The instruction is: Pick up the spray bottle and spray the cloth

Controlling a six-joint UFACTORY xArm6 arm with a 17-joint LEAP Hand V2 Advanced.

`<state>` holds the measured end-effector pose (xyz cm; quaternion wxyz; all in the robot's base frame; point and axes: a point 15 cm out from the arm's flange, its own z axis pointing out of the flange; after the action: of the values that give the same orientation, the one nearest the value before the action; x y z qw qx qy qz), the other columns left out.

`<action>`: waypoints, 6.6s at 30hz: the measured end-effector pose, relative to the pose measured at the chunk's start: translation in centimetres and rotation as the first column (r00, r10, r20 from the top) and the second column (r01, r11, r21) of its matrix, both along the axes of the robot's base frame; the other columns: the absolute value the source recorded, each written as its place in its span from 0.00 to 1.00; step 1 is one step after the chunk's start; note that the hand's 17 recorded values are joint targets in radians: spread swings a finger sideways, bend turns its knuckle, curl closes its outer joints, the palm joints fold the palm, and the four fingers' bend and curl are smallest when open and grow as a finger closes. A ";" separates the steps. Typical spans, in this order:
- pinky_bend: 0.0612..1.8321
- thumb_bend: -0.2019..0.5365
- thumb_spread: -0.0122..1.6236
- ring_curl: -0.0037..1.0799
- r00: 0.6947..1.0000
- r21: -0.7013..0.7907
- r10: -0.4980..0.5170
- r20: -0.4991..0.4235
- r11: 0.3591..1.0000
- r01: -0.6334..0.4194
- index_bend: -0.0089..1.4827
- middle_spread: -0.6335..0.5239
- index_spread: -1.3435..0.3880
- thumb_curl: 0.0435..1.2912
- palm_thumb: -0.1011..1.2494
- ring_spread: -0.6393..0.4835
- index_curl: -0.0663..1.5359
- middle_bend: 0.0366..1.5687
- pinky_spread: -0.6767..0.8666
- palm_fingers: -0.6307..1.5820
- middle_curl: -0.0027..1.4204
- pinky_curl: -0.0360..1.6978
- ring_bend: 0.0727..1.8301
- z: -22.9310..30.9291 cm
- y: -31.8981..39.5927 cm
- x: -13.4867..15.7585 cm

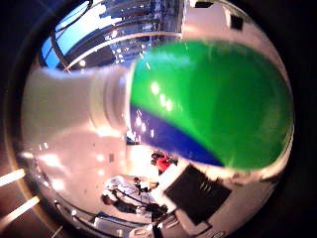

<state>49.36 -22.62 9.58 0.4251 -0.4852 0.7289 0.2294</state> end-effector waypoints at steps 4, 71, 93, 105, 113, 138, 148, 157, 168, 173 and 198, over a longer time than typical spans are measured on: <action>0.50 0.24 0.55 0.59 1.000 -0.012 -0.028 0.009 1.000 0.028 0.16 0.36 0.59 0.23 0.62 0.32 0.22 0.41 0.27 0.57 0.46 0.36 0.59 0.0 -0.4 0.6; 0.59 0.25 0.35 0.92 0.902 -0.536 0.431 0.037 0.770 -0.346 0.70 0.40 0.57 0.67 0.90 0.30 0.76 0.90 0.34 0.69 0.66 0.92 0.74 11.1 4.3 -7.8; 0.57 0.25 0.30 0.94 0.796 -0.786 0.538 -0.278 0.349 -0.511 0.68 0.40 0.58 0.70 0.89 0.30 0.77 0.88 0.36 0.71 0.66 0.93 0.72 11.7 13.2 -2.4; 0.56 0.25 0.28 0.95 0.763 -0.837 0.503 -0.405 0.132 -0.531 0.67 0.39 0.57 0.71 0.89 0.30 0.77 0.87 0.37 0.71 0.66 0.93 0.71 12.6 16.0 -0.8; 0.56 0.25 0.28 0.95 0.744 -0.812 0.486 -0.459 0.109 -0.573 0.67 0.39 0.57 0.72 0.89 0.30 0.78 0.87 0.37 0.72 0.66 0.93 0.71 9.5 18.1 -0.7; 0.54 0.25 0.27 0.97 0.818 -0.879 0.464 -0.341 0.152 -0.453 0.66 0.39 0.57 0.73 0.88 0.29 0.79 0.85 0.38 0.73 0.67 0.94 0.69 16.3 17.4 1.3; 0.54 0.25 0.26 0.97 0.902 -0.769 0.430 -0.046 0.561 -0.307 0.65 0.39 0.57 0.73 0.88 0.28 0.78 0.85 0.38 0.74 0.67 0.94 0.68 21.7 24.8 3.0; 0.54 0.25 0.26 0.98 0.851 -0.510 0.474 0.224 0.801 -0.312 0.65 0.39 0.57 0.73 0.88 0.28 0.79 0.84 0.38 0.74 0.67 0.93 0.68 25.8 36.2 4.3; 0.53 0.25 0.25 0.97 0.790 -0.269 0.474 0.389 0.879 -0.394 0.65 0.40 0.57 0.74 0.89 0.28 0.79 0.84 0.38 0.75 0.68 0.93 0.68 24.2 46.4 6.7; 0.53 0.25 0.24 0.98 0.792 -0.230 0.468 0.393 0.884 -0.408 0.64 0.40 0.57 0.75 0.89 0.28 0.79 0.83 0.38 0.75 0.68 0.93 0.68 21.8 47.6 8.0; 0.52 0.24 0.26 0.99 0.824 -0.114 0.477 0.306 0.877 -0.466 0.63 0.40 0.56 0.75 0.86 0.30 0.80 0.82 0.38 0.76 0.69 0.94 0.66 12.2 47.9 11.4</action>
<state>60.75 25.27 21.80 0.4609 -0.6882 0.5101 0.2319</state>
